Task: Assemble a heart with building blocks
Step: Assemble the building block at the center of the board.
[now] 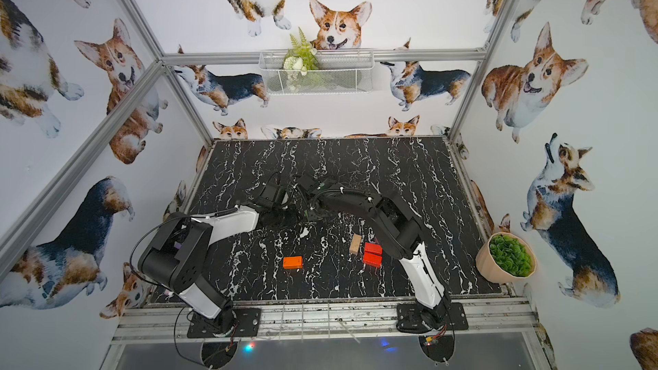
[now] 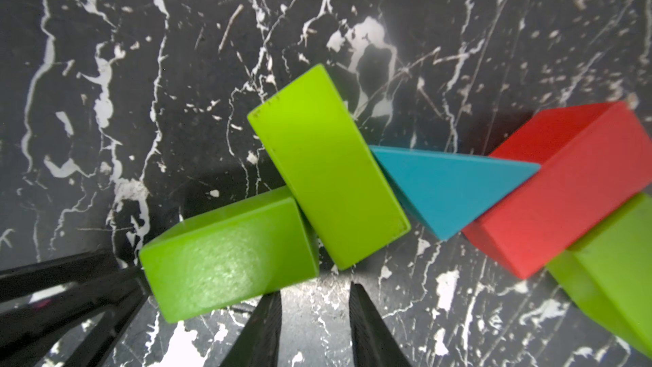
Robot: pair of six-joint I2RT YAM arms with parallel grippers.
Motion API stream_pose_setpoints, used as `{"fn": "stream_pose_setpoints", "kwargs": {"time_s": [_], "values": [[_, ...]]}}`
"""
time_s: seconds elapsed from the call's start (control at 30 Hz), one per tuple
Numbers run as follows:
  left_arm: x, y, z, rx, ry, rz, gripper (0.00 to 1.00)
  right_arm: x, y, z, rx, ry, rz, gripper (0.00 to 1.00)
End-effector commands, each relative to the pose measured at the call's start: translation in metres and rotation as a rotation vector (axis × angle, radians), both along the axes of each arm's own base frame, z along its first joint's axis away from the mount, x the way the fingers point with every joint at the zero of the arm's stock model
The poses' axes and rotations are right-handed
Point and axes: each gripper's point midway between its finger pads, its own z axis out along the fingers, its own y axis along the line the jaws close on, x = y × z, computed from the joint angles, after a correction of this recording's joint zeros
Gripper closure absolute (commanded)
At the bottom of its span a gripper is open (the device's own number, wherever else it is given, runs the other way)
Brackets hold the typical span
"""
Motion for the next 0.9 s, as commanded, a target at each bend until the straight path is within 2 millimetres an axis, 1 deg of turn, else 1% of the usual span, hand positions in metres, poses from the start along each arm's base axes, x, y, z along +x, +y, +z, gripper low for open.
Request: {"fn": "stream_pose_setpoints", "kwargs": {"time_s": [0.0,0.13,0.33,0.47,0.6,0.7,0.77,0.87], "values": [[-0.013,0.012,-0.012,0.055,0.062,0.009,0.69,0.003,-0.006,0.001,-0.035,-0.012,-0.023,0.64],[-0.012,0.012,-0.011,0.052,0.060,0.008,0.69,0.004,-0.007,0.003,-0.054,-0.026,-0.021,0.64],[-0.013,0.013,-0.012,0.052,0.063,0.009,0.69,0.003,-0.003,0.002,-0.067,-0.029,-0.005,0.56],[-0.014,0.014,-0.013,0.051,0.064,0.011,0.69,0.003,-0.002,0.001,-0.076,-0.031,-0.001,0.55],[-0.014,0.015,-0.013,0.050,0.064,0.011,0.69,0.003,-0.004,0.004,-0.085,-0.037,-0.005,0.55],[-0.014,0.014,-0.013,0.048,0.064,0.009,0.69,0.000,-0.004,0.011,-0.087,-0.045,-0.001,0.55],[-0.014,0.014,-0.013,0.045,0.066,0.010,0.69,-0.002,-0.005,0.019,-0.092,-0.063,0.004,0.54],[-0.015,0.014,-0.013,0.049,0.066,0.011,0.69,-0.006,-0.007,0.037,-0.098,-0.097,0.014,0.53]]}}
